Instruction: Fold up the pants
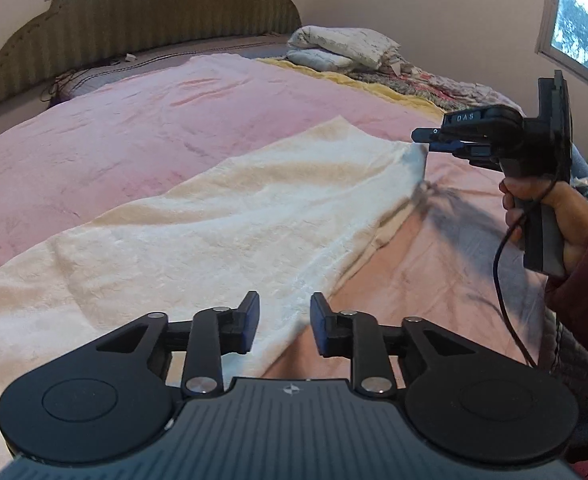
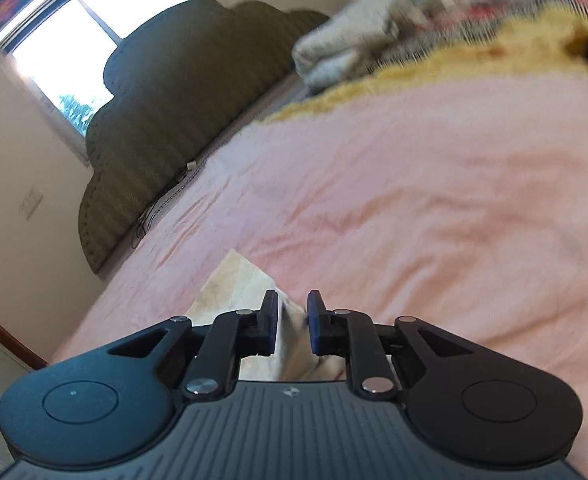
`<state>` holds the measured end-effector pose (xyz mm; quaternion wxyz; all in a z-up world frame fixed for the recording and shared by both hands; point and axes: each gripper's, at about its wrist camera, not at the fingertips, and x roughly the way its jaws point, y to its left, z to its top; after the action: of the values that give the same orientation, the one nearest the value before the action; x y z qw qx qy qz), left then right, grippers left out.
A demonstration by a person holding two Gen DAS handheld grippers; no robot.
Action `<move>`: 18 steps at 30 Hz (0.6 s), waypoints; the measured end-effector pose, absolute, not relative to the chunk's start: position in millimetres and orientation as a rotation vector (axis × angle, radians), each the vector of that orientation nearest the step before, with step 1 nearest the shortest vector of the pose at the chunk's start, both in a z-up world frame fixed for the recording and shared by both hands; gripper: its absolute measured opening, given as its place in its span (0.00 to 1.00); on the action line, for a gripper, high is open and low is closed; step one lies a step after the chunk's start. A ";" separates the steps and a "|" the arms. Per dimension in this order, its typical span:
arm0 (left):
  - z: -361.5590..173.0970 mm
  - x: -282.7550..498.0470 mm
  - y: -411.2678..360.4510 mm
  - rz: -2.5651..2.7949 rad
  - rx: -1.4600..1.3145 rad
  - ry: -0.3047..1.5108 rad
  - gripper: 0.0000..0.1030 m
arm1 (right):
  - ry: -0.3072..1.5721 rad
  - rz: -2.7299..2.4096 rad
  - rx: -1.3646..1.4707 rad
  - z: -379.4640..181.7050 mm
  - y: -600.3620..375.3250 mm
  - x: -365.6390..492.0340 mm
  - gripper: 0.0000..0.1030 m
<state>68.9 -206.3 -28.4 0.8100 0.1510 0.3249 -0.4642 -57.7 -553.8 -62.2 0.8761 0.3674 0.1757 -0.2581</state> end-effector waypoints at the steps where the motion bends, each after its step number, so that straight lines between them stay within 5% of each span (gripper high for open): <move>1: -24.1 70.9 -199.5 -0.964 0.307 0.679 0.50 | 0.387 -0.489 0.653 -51.9 -538.8 -47.2 0.17; 5: -21.5 81.7 -177.4 -0.786 0.296 0.635 0.67 | 0.594 -0.141 0.439 -46.9 -483.8 7.9 0.59; 9: -43.6 101.1 -175.0 -0.732 0.354 0.791 0.66 | 0.683 -0.287 0.318 -70.0 -475.2 17.3 0.59; 15: -35.7 98.0 -163.4 -0.704 0.309 0.742 0.67 | 0.458 -0.533 0.380 -51.7 -495.8 -32.0 0.62; 18: -33.0 99.1 -155.5 -0.674 0.301 0.741 0.69 | 0.531 -0.311 0.398 -54.1 -487.7 -19.1 0.81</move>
<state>99.1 -155.5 -33.0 0.8663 0.1437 0.3540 -0.3217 -19.1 -487.7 -54.1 0.9335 0.1948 0.2597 -0.1520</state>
